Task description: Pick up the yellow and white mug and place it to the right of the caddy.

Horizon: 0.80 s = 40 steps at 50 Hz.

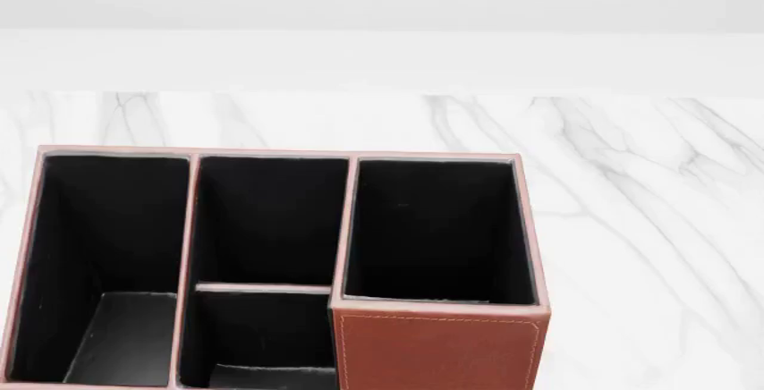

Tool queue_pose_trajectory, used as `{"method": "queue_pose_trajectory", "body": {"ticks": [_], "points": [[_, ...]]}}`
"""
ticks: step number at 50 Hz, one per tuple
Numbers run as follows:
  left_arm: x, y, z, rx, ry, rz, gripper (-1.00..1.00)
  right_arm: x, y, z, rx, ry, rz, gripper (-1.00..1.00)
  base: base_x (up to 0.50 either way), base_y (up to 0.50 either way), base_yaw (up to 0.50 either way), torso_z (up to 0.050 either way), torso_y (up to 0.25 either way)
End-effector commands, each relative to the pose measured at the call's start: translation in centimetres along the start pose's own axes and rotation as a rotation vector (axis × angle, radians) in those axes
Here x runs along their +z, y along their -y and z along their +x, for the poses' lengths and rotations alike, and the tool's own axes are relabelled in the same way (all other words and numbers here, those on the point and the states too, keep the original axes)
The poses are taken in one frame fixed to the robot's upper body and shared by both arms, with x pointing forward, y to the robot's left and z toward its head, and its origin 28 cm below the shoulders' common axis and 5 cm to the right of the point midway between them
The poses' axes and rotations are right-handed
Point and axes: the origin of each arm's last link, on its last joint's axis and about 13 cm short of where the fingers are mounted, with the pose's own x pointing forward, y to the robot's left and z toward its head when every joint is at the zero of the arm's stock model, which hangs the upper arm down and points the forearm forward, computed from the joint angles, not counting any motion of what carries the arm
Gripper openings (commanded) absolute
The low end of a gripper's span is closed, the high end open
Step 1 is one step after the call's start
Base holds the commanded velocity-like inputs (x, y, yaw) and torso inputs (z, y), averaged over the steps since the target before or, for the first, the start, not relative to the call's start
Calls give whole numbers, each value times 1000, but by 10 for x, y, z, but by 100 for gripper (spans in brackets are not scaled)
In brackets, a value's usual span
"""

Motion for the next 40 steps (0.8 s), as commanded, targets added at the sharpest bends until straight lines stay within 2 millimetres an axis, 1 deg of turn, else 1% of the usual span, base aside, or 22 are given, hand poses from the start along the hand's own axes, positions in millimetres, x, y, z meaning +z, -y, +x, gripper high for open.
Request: {"method": "queue_pose_trajectory", "body": {"ticks": [1,8,26,40], "points": [[1,-1,-1,-36,-13,-3,100,-11,14,21,-16,4,-60,100,0,0,0,0,0],[1,-1,-1,-38,-12,-2,100,-14,16,27,-12,-9,-62,100,0,0,0,0,0],[0,0,-3,-42,-15,2,100,-13,16,36,25,-15,-97,100,0,0,0,0,0],[0,0,-2,-41,-17,1,100,-19,18,44,37,-38,-84,100,0,0,0,0,0]]}}
